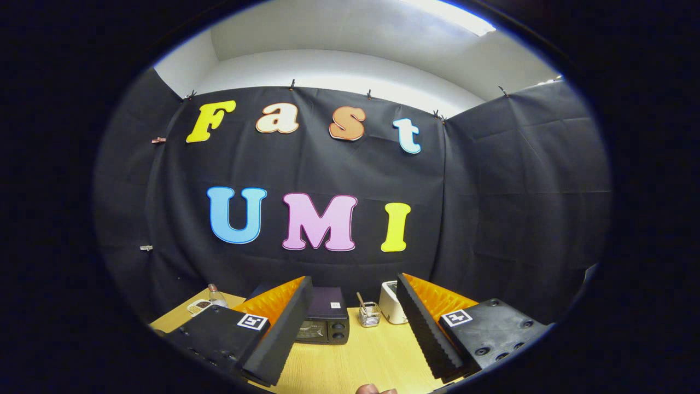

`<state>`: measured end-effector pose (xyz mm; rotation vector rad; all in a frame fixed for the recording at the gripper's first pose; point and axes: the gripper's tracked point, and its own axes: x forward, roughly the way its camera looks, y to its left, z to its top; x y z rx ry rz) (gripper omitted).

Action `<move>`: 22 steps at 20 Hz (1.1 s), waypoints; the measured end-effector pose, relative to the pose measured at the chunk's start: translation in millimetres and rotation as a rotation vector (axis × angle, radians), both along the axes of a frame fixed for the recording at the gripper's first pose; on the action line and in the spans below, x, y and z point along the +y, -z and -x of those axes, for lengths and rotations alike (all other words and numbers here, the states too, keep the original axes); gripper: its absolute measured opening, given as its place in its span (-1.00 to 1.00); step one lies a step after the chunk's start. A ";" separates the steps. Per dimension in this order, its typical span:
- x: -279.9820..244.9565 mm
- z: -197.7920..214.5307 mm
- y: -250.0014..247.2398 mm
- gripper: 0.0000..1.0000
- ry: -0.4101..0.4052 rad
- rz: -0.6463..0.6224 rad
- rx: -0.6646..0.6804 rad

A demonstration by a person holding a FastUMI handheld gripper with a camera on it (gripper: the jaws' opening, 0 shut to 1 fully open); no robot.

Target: Open the toaster oven, put the food inside, and close the toaster oven door.

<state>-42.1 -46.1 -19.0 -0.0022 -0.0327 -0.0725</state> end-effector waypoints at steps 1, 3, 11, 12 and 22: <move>-1.4 1.3 1.2 0.98 0.007 -0.008 0.004; -1.4 1.6 5.5 0.98 0.011 -0.033 0.017; 11.2 -10.9 39.1 0.98 -0.033 -0.040 0.092; 14.3 -14.2 40.8 0.98 -0.041 -0.048 0.103; 32.3 -28.7 8.5 0.98 -0.072 -0.037 0.044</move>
